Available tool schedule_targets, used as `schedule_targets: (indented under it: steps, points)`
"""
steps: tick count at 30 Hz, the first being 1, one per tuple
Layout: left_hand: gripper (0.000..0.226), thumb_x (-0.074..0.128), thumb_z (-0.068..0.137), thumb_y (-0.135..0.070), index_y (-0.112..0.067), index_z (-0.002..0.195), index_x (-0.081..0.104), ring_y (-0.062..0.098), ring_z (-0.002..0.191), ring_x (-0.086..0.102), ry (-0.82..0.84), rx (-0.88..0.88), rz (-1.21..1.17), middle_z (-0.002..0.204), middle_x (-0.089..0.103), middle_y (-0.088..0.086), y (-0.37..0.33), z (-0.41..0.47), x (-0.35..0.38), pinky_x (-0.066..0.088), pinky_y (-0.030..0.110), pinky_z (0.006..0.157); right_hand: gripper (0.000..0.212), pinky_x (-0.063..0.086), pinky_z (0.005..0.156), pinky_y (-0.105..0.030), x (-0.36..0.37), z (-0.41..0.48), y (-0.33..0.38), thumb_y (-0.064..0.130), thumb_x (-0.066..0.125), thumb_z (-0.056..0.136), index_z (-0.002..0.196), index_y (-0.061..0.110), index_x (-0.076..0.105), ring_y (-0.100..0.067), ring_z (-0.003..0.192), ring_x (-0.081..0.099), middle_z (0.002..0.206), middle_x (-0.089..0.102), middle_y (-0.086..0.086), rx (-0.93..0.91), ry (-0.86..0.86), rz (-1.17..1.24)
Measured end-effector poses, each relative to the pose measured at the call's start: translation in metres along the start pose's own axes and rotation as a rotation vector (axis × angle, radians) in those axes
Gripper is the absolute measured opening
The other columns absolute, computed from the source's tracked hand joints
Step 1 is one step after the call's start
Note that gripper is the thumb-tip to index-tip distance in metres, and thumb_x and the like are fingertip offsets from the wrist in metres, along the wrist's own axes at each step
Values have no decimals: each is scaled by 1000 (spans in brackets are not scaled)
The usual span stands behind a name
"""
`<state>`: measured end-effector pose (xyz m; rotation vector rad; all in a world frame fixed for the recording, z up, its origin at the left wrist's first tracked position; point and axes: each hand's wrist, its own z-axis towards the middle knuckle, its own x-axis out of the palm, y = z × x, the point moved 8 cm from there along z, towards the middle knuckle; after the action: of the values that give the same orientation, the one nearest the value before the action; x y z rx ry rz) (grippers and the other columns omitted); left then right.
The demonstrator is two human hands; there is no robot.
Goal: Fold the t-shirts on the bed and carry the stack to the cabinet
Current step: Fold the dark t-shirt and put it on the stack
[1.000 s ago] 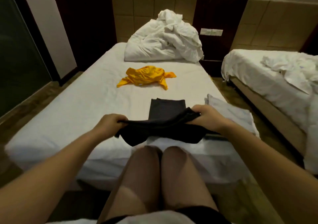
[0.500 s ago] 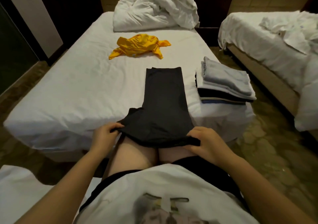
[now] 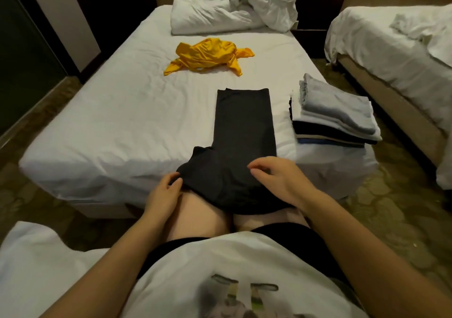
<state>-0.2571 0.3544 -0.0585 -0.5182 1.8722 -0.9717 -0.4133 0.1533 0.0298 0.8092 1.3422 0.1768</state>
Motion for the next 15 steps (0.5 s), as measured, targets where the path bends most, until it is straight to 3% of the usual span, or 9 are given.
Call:
schedule_targets:
  steps: [3, 5, 7, 9, 11, 12, 14, 15]
  points:
    - [47, 52, 93, -32, -15, 137, 43, 25, 127, 43, 46, 9, -150, 139, 47, 10, -14, 5, 13, 33, 30, 100, 38, 36, 103, -27, 34, 27, 22, 27, 48, 95, 132, 19, 53, -17, 123, 49, 135, 54, 0, -7, 119, -60]
    - [71, 63, 79, -45, -16, 140, 38, 25, 129, 42, 104, -14, -218, 142, 44, 10, -19, 8, 24, 34, 37, 108, 44, 32, 108, -31, 65, 34, 30, 26, 45, 97, 139, 14, 44, -22, 130, 42, 143, 45, -5, -15, 229, -131]
    - [86, 67, 72, -47, -17, 144, 32, 27, 130, 41, 125, -18, -134, 143, 42, 11, -20, 14, 32, 37, 41, 106, 47, 32, 108, -34, 91, 31, 29, 25, 42, 98, 142, 11, 36, -25, 132, 38, 147, 38, -8, -9, 330, -200]
    - [87, 70, 74, -38, -14, 145, 26, 31, 129, 40, 99, 18, 92, 144, 38, 15, -22, 21, 36, 38, 42, 103, 50, 30, 110, -34, 103, 26, 24, 23, 40, 98, 146, 12, 28, -24, 136, 33, 151, 31, -6, -21, 348, -234]
    - [81, 64, 82, -22, -11, 147, 18, 34, 132, 34, 58, 164, 271, 148, 29, 18, -36, 21, 40, 34, 41, 106, 49, 32, 109, -35, 104, 24, 22, 21, 39, 98, 146, 14, 30, -23, 135, 35, 150, 33, -4, -33, 317, -218]
    - [77, 57, 86, -15, -13, 149, 13, 35, 133, 31, 54, 323, 349, 150, 24, 18, -50, 17, 45, 32, 43, 108, 48, 35, 107, -35, 103, 23, 22, 19, 39, 97, 144, 14, 34, -24, 132, 39, 148, 37, -5, -35, 293, -197]
    - [74, 47, 86, -5, -22, 149, 12, 36, 131, 35, 80, 701, 474, 147, 31, 17, -76, 1, 61, 35, 49, 105, 40, 41, 99, -36, 96, 24, 20, 13, 40, 94, 134, 12, 48, -26, 121, 49, 135, 50, -8, -21, 211, -127]
    - [72, 47, 86, -4, -27, 147, 17, 33, 129, 39, 107, 804, 492, 144, 38, 14, -80, -3, 66, 38, 49, 102, 37, 42, 95, -35, 89, 25, 18, 11, 40, 93, 126, 11, 55, -26, 115, 53, 127, 55, -8, 8, 153, -70]
